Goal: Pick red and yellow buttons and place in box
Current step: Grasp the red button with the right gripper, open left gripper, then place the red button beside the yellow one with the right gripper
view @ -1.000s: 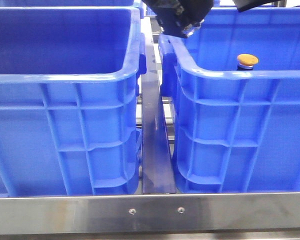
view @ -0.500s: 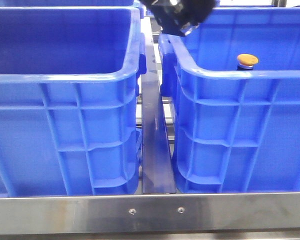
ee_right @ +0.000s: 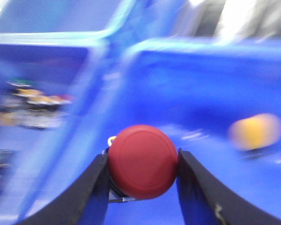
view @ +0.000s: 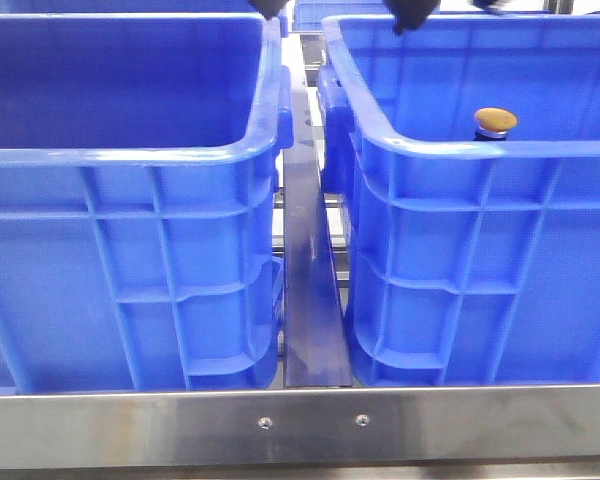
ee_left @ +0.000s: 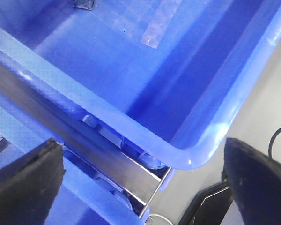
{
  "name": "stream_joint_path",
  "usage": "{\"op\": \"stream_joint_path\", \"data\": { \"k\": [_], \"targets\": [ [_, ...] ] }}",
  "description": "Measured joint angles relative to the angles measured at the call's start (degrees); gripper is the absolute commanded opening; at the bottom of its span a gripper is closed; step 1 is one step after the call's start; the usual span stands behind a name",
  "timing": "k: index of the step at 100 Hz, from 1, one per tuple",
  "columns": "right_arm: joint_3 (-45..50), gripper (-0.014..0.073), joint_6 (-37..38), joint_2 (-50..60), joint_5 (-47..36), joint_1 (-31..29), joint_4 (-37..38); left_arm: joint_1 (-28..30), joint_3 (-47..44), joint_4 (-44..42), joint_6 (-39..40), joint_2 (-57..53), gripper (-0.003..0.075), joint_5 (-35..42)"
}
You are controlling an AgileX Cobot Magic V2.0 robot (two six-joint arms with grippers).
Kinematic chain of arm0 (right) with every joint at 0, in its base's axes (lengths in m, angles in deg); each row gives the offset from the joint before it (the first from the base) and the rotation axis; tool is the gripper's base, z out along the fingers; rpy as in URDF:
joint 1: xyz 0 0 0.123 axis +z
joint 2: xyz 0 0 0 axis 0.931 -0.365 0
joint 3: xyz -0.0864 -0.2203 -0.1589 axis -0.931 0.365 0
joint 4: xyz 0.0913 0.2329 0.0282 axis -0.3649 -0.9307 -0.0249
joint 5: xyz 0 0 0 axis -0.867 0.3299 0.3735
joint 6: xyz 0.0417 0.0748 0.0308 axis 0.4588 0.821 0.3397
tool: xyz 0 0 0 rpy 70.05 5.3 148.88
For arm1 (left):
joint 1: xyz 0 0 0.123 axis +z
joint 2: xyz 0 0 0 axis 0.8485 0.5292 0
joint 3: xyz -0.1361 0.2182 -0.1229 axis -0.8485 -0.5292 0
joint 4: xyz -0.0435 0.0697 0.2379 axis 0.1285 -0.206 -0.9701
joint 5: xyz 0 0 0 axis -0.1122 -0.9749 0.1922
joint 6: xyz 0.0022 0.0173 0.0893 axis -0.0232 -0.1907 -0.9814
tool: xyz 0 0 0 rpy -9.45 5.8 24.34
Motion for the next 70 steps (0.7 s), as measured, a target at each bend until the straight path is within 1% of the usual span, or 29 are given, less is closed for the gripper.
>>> {"op": "stream_joint_path", "data": {
  "k": [10, 19, 30, 49, 56, 70],
  "targets": [
    [0.7, 0.0118, -7.3, -0.1, -4.9, -0.4, 5.2, 0.0, 0.0, 0.0, 0.0, -0.1, 0.0640, -0.1],
    [2.2, 0.0118, -10.4, -0.8, -10.9, -0.6, 6.9, 0.0, 0.0, 0.0, 0.0, -0.1, 0.0640, -0.1],
    [3.9, 0.0118, -11.5, -3.7, -18.0, -0.7, 7.4, 0.0, 0.0, -0.7, 0.0, -0.1, 0.0640, -0.1],
    [4.2, 0.0118, -11.9, -11.0, -30.3, -0.7, 7.4, 0.0, 0.0, -1.1, 0.0, -0.1, 0.0640, -0.1],
    [4.2, 0.0118, -11.9, -13.5, -33.4, -0.7, 7.4, 0.0, 0.0, -1.2, 0.0, -0.1, 0.0640, -0.1],
    [4.2, 0.0118, -11.9, -18.1, -36.2, -0.7, 7.3, 0.0, 0.0, -1.2, 0.0, -0.1, 0.0640, -0.1]
  ]
}}
